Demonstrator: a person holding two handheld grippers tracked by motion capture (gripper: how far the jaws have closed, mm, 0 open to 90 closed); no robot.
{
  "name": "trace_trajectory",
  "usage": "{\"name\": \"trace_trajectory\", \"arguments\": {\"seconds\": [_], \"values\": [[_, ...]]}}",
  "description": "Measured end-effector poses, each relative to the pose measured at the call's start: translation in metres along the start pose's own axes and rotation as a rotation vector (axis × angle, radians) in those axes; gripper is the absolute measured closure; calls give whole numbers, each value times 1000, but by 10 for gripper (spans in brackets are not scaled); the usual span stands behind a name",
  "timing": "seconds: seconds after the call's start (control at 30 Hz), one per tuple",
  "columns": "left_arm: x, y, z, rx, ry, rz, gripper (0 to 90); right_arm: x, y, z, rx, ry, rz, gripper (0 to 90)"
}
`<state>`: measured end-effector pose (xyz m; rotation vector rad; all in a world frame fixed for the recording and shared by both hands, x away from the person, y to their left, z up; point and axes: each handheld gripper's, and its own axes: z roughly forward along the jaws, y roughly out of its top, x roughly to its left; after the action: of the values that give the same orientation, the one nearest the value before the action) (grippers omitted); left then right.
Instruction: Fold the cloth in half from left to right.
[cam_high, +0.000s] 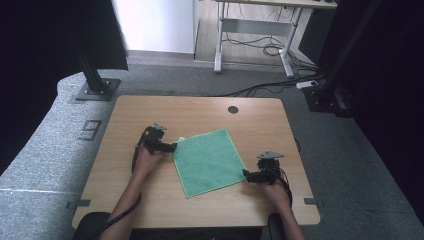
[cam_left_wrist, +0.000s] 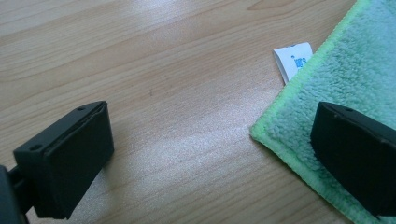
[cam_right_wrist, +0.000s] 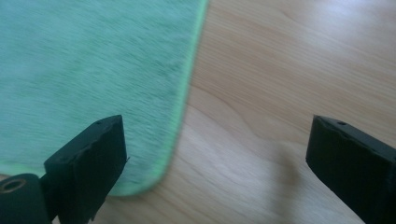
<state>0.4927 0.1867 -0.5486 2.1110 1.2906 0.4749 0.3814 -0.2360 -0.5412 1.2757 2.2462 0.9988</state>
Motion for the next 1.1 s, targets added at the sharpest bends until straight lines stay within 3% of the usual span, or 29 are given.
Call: {"name": "trace_trajectory", "arguments": {"seconds": [0.03, 0.2, 0.27, 0.4, 0.43, 0.47, 0.53, 0.67, 0.73, 0.8, 0.83, 0.97, 1.0, 1.1], "values": [[0, 0, 0, 0, 1, -1, 0, 6, 3, 0, -2, 30, -8, 52], [0, 0, 0, 0, 2, -2, 0, 26, 11, 4, 10, 81, -55, 52], [0, 0, 0, 0, 2, -1, 0, 42, 16, 8, 15, 126, -95, 52], [0, 0, 0, 0, 2, -1, 0, 57, 22, 11, 14, 178, -115, 52], [0, 0, 0, -1, 2, -1, 0, 67, 26, 13, 18, 212, -127, 52], [0, 0, 0, -1, 2, -1, 0, 67, 26, 13, 18, 212, -127, 52], [0, 0, 0, 1, 3, 0, 0, 84, 31, 16, 23, 259, -143, 60], [0, 0, 0, 1, 3, 1, 0, 109, 36, 21, 33, 325, -196, 139], [0, 0, 0, -1, 3, 0, 0, 124, 38, 24, 46, 351, -228, 136], [0, 0, 0, -1, 3, 0, 0, 129, 39, 25, 48, 355, -238, 143], [0, 0, 0, -3, 3, -2, 0, 141, 41, 28, 54, 374, -264, 157], [0, 0, 0, -2, 2, -2, 0, 163, 43, 32, 70, 410, -308, 216], [0, 0, 0, -2, 2, -2, 0, 163, 43, 32, 70, 410, -308, 216], [0, 0, 0, 0, 3, -3, 0, 181, 43, 35, 84, 450, -340, 327]]}}
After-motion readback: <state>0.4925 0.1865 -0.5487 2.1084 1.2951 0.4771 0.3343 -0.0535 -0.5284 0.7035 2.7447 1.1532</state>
